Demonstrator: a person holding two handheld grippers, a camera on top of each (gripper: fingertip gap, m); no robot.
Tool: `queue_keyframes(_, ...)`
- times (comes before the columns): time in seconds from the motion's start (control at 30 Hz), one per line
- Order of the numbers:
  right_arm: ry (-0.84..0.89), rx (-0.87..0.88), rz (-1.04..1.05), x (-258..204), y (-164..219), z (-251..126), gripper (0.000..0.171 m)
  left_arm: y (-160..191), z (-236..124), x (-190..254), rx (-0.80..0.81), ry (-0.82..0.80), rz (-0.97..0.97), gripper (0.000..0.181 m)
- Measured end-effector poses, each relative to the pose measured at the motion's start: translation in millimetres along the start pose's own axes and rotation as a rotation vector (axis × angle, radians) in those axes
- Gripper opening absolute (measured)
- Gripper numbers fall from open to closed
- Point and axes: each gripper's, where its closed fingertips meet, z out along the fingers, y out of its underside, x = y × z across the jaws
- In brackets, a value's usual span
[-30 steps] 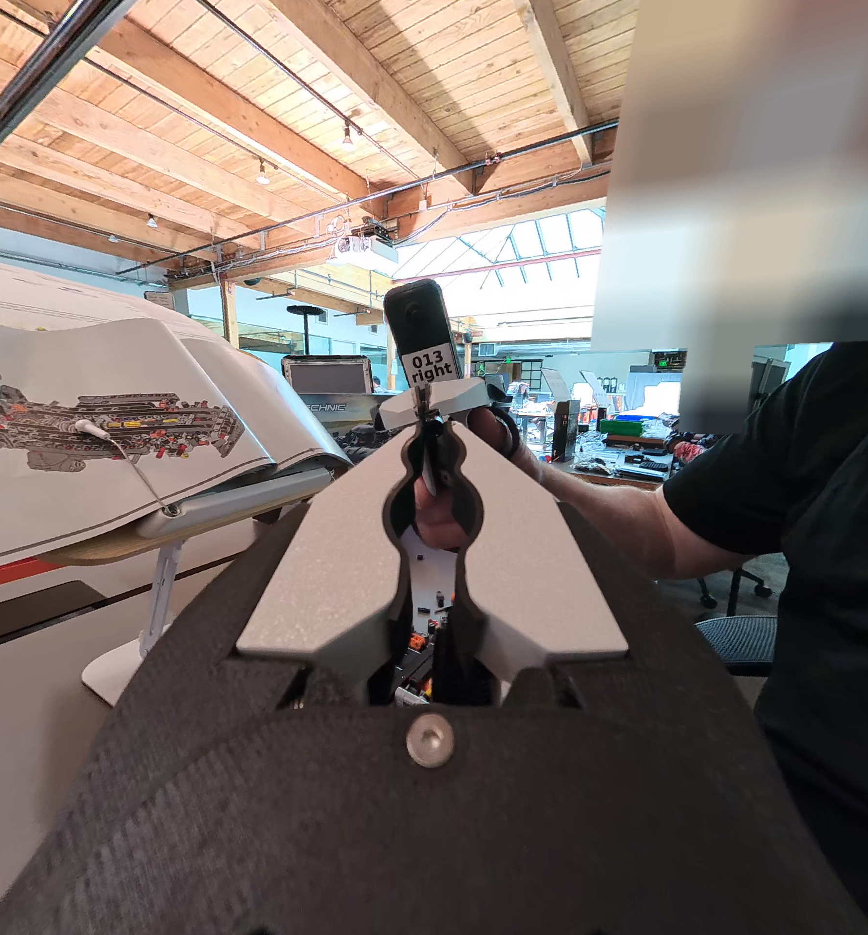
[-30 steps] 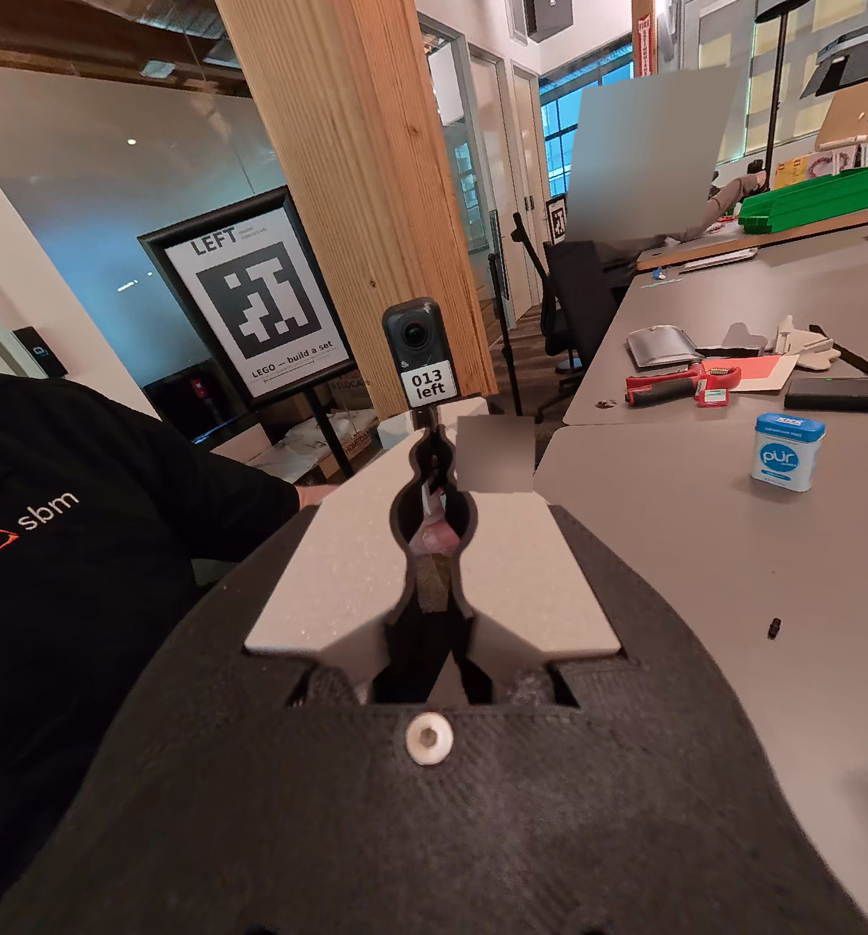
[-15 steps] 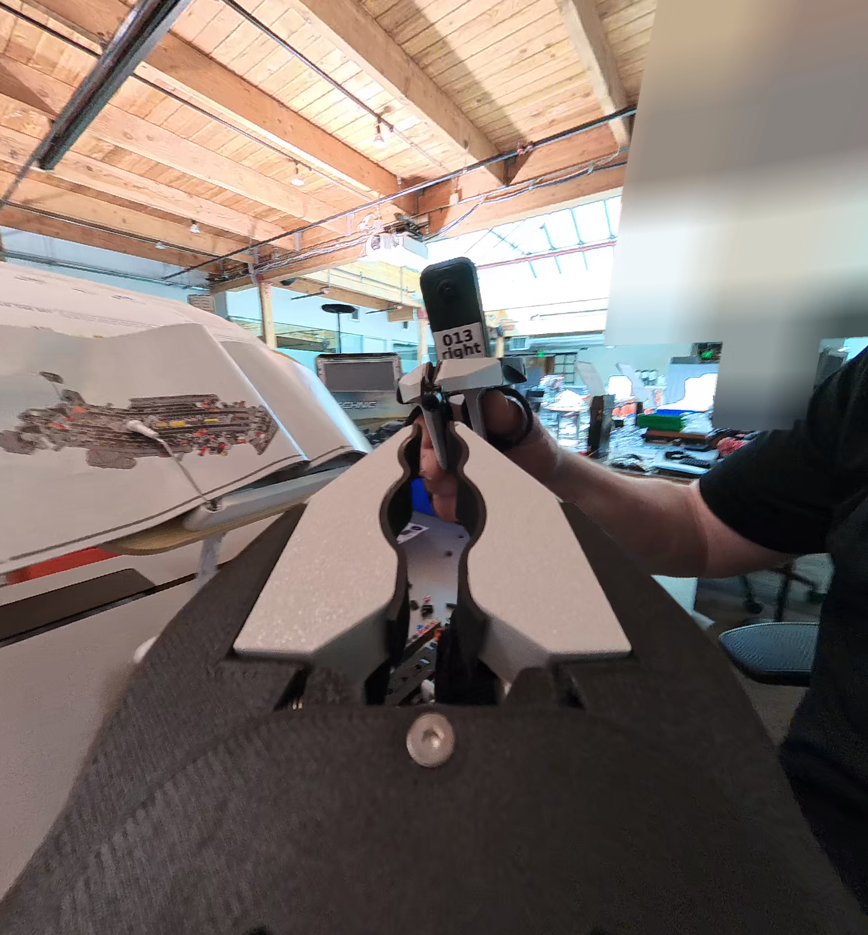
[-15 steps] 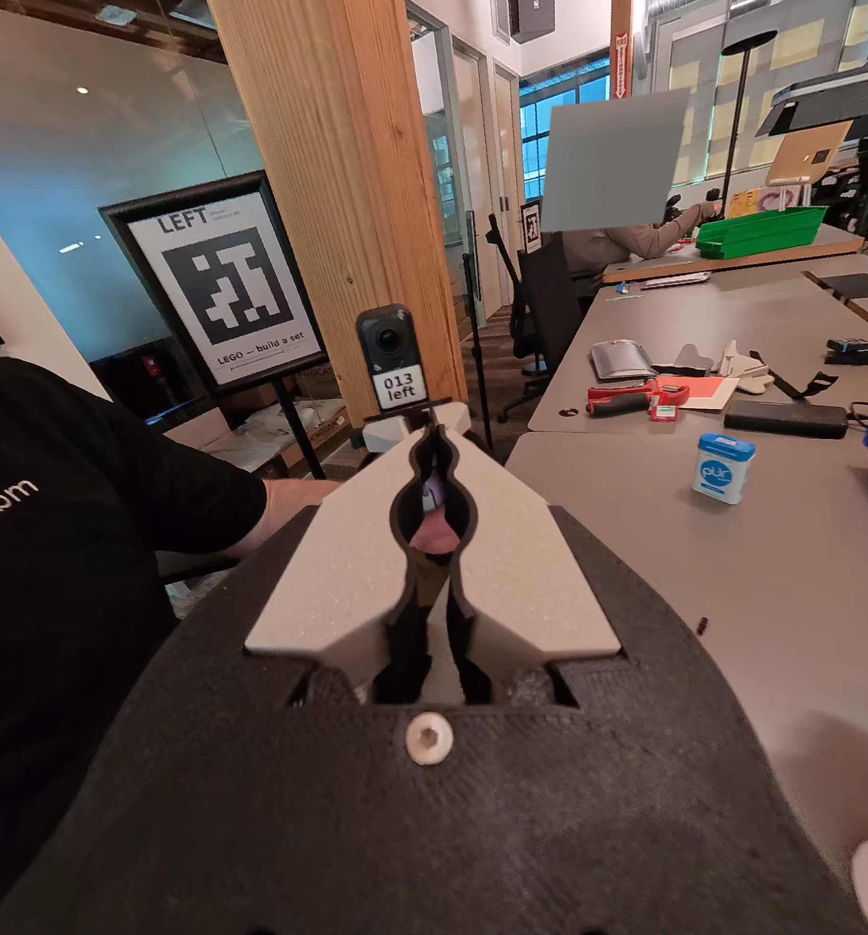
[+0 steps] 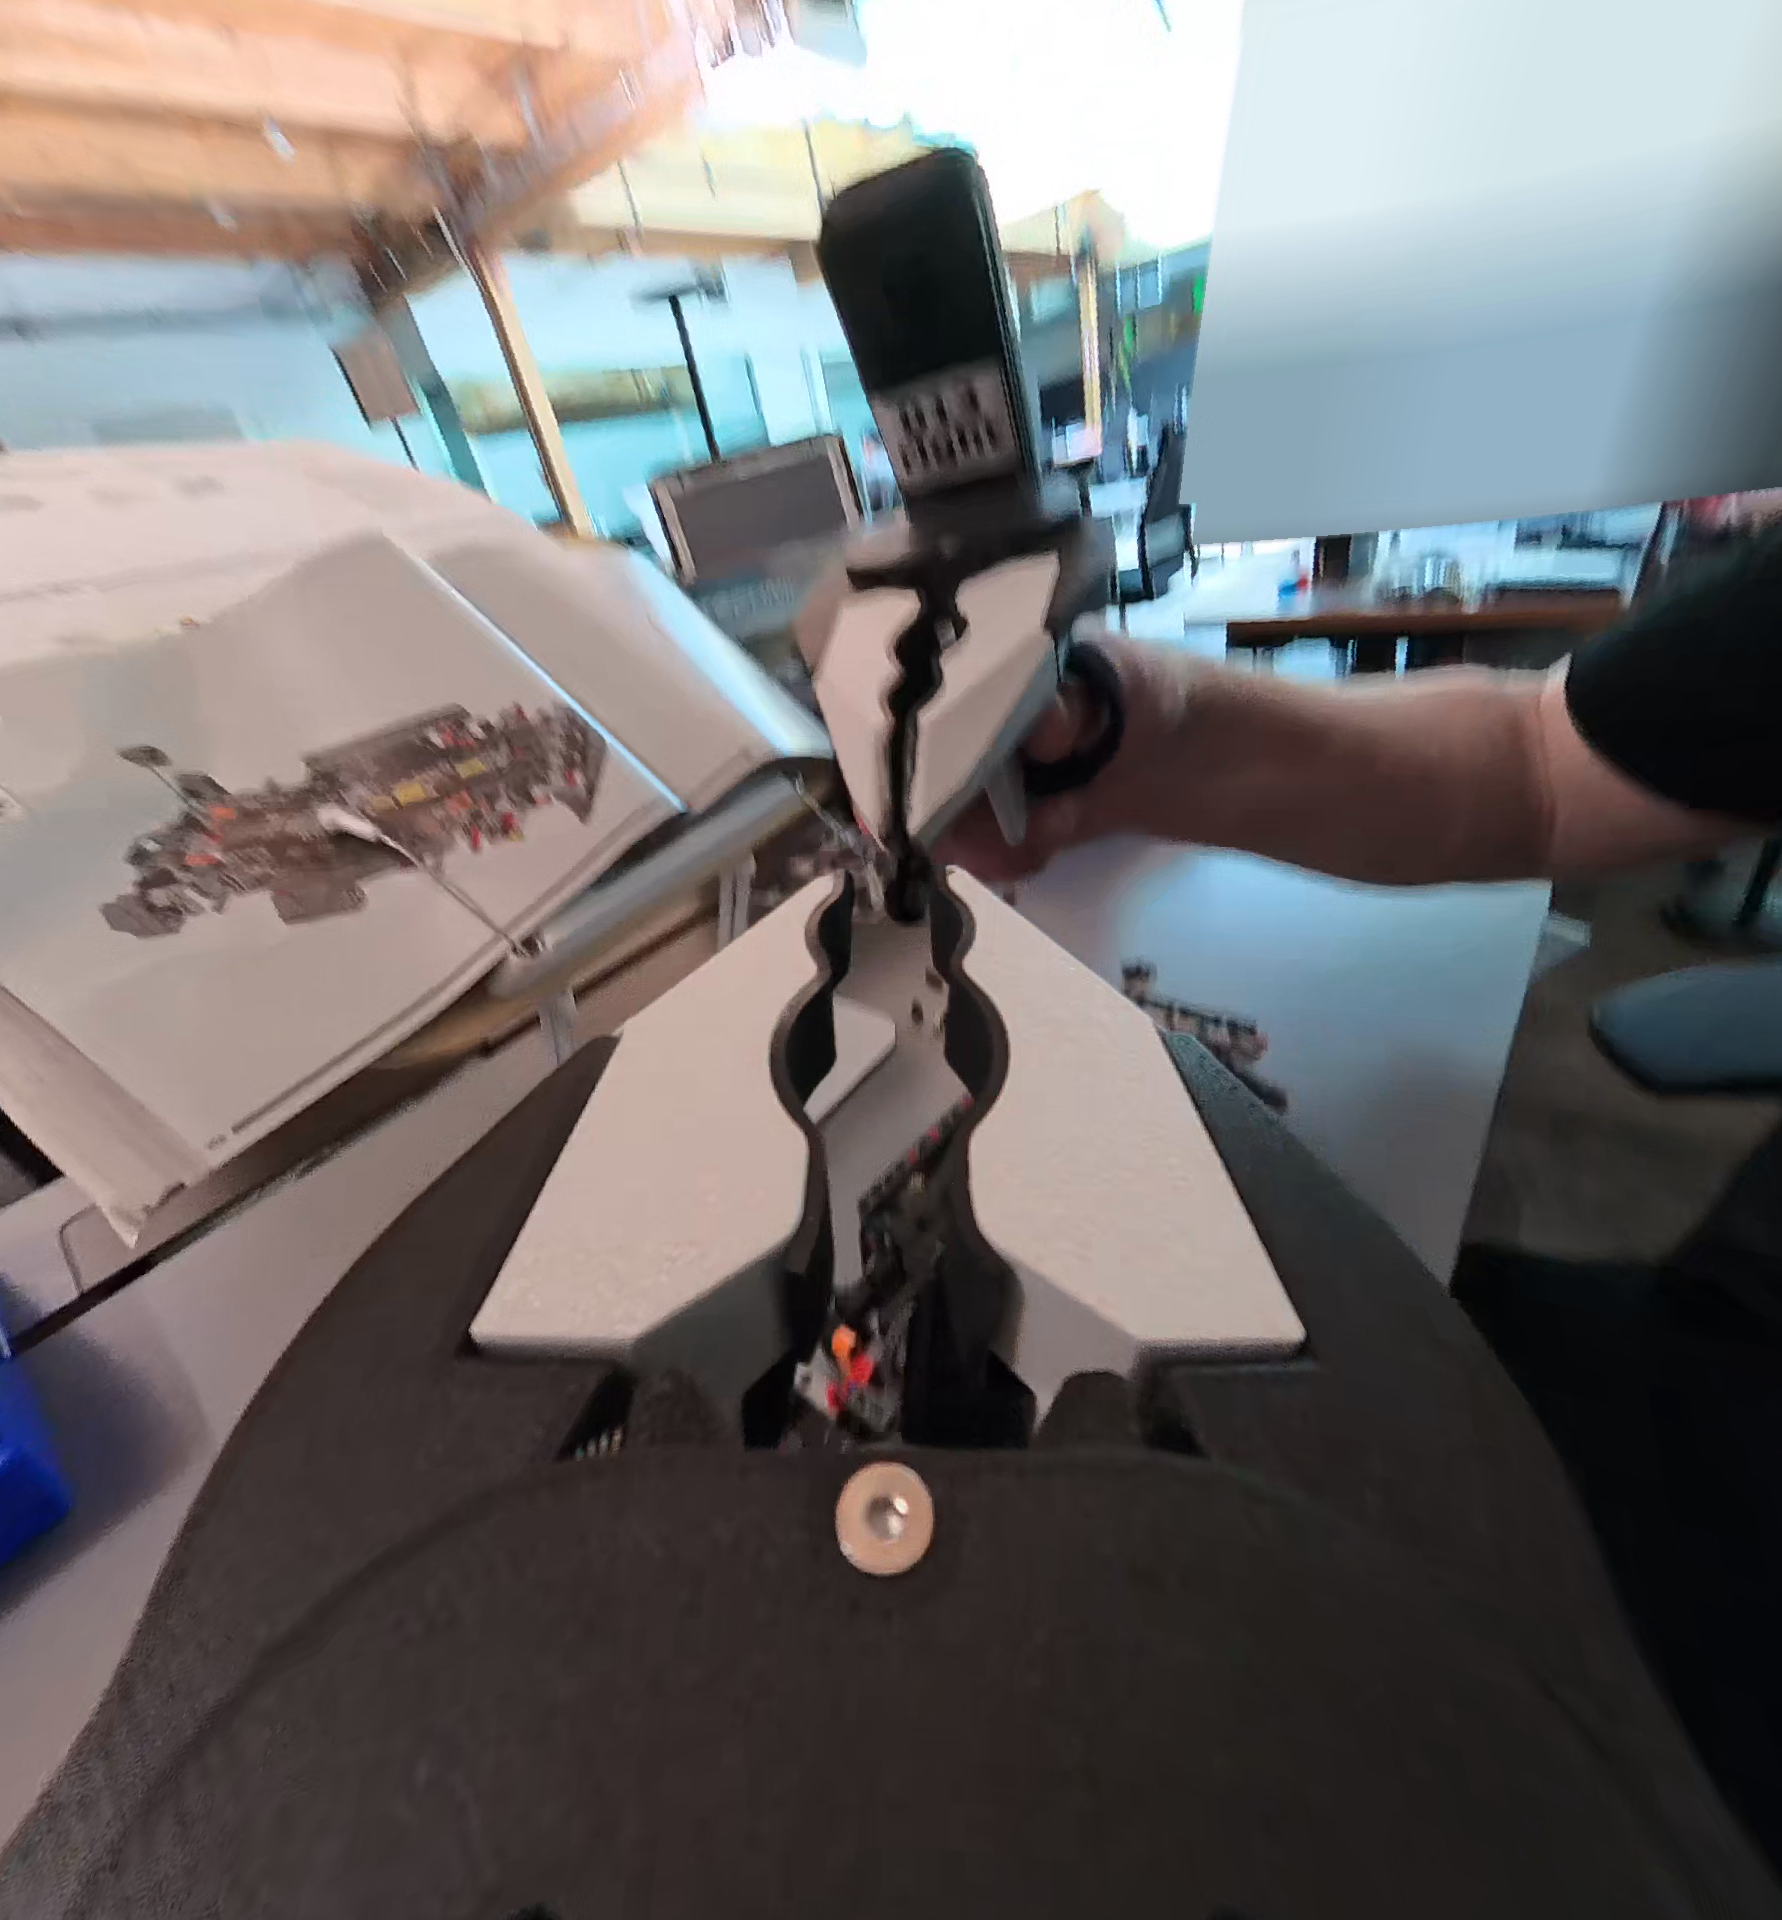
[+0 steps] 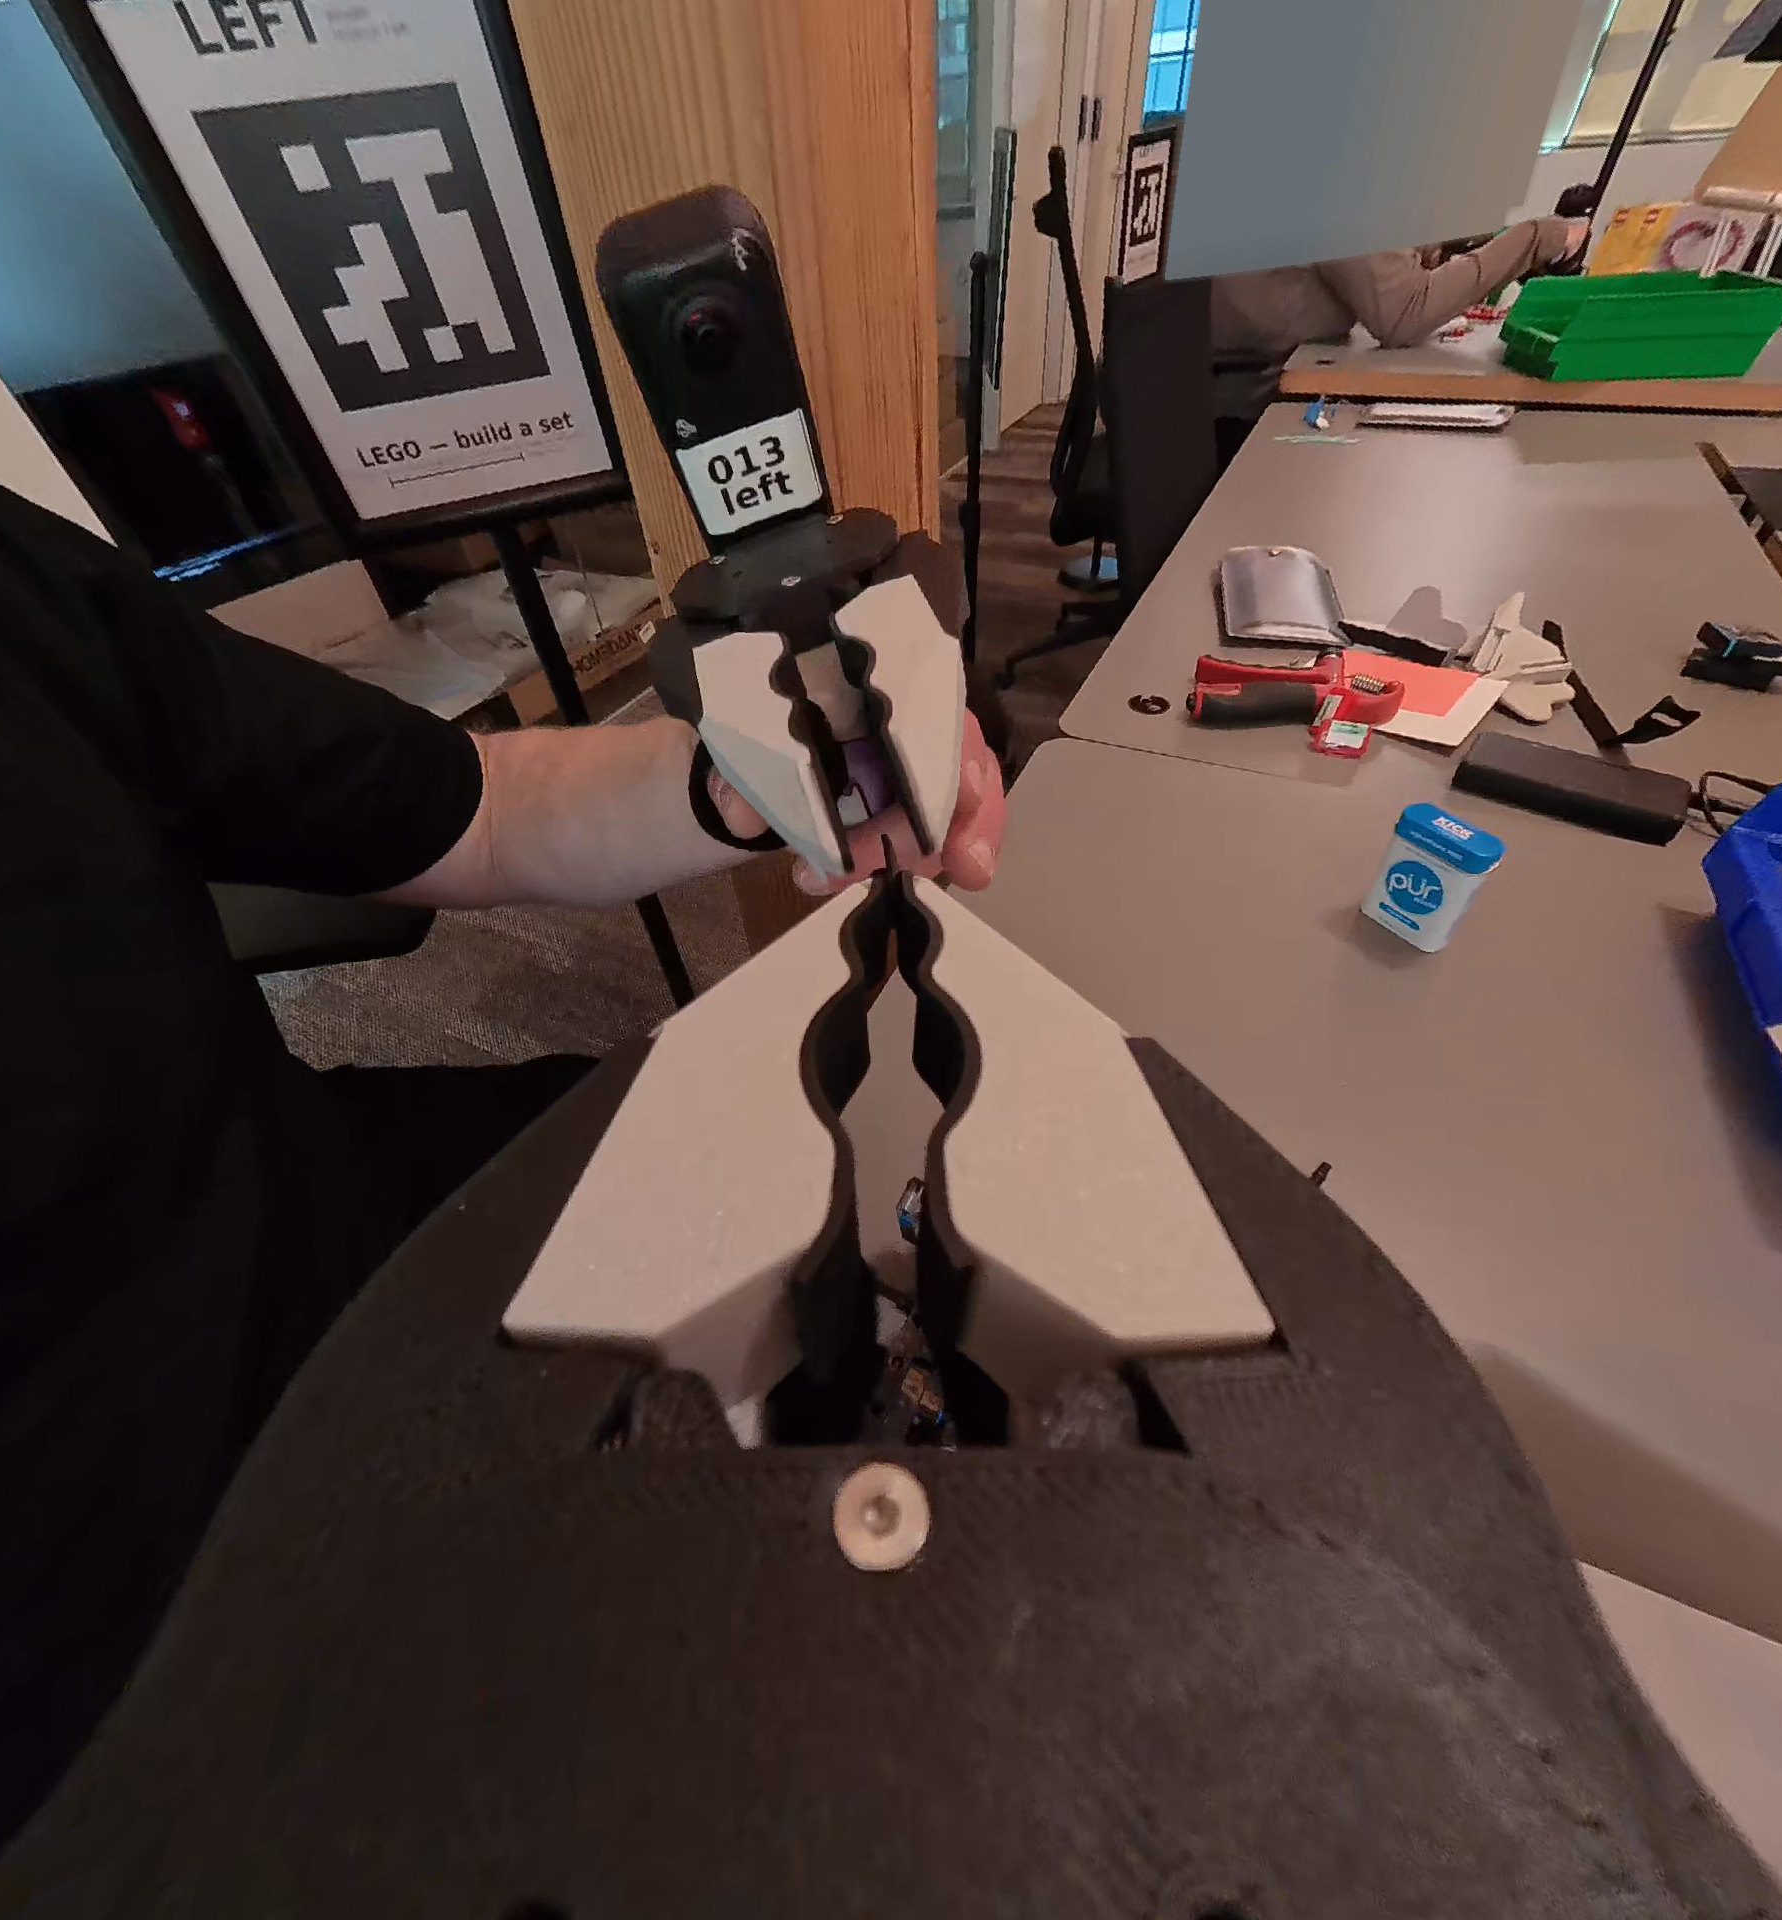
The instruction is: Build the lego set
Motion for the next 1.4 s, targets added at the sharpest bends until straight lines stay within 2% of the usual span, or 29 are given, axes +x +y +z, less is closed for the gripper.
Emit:
queue_keyframes(0.2, -0.016, -0.046, -0.011, -1, 6, 4, 0.000, 9, 3, 5, -0.074, -0.002, 0.028, 0.007)
queue_keyframes(0.6, -0.063, -0.136, -0.047, -9, 15, 8, 0.000, 10, -1, 13, -0.084, 0.030, 0.051, 0.005)
queue_keyframes(0.9, -0.075, -0.145, -0.043, -11, 16, 9, 0.000, 13, -2, 14, -0.110, 0.003, 0.078, 0.000)
queue_keyframes(1.4, 0.024, -0.062, -0.040, 2, 6, 15, 0.000, 10, -13, 3, -0.029, -0.139, -0.002, 0.000)
